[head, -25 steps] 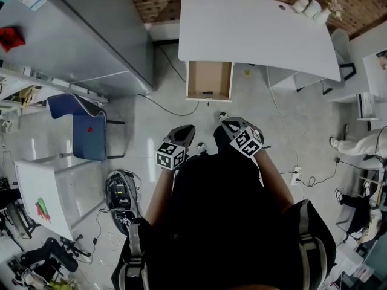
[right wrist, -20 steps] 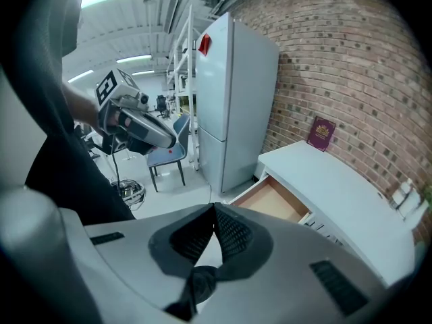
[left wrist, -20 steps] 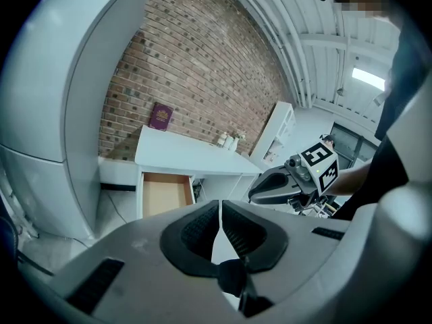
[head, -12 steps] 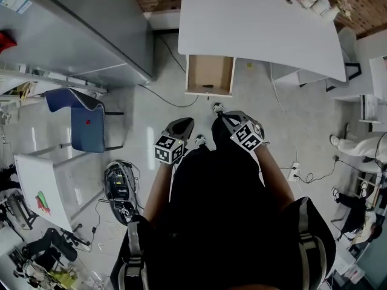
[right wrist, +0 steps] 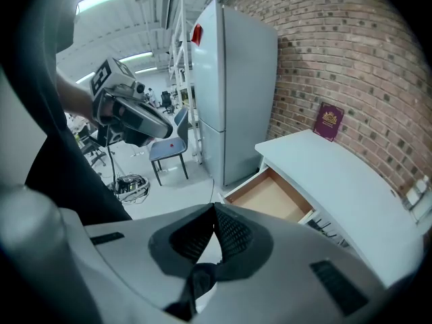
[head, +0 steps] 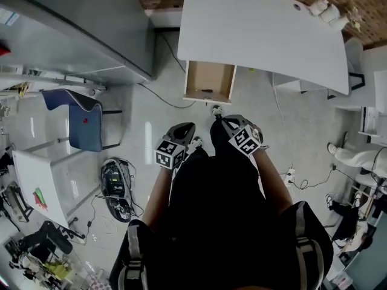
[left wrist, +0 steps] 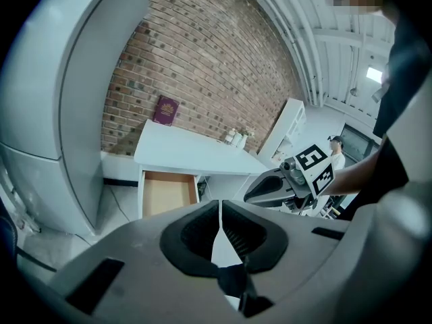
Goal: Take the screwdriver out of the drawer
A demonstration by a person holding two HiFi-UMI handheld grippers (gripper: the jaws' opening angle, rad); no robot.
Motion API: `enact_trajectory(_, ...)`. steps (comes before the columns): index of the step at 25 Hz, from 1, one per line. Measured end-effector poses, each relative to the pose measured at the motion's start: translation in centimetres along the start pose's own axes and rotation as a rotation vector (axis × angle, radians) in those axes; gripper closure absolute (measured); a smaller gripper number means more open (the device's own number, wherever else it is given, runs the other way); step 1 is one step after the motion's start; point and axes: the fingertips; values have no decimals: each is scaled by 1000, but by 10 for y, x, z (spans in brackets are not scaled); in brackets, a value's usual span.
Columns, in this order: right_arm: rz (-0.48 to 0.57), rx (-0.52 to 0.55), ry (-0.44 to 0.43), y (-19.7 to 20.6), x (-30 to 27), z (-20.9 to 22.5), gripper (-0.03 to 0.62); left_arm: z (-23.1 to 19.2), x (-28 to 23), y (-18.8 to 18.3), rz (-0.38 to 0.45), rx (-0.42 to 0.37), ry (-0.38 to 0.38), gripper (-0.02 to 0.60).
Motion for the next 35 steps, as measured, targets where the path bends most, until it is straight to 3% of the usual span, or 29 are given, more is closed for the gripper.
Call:
enact_trajectory(21, -73, 114, -191, 0, -45, 60, 539, -25, -32, -20, 11, 134, -150, 558)
enact_trajectory(35, -165, 259, -336, 17, -124, 96, 539, -55, -19, -21, 40, 251, -331, 558)
Point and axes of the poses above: the fingertips, and each gripper's own axes: x backward along the fingers, z to its right, y out of its underside, and after that the axes turned 2 degrees about -x, right-handed
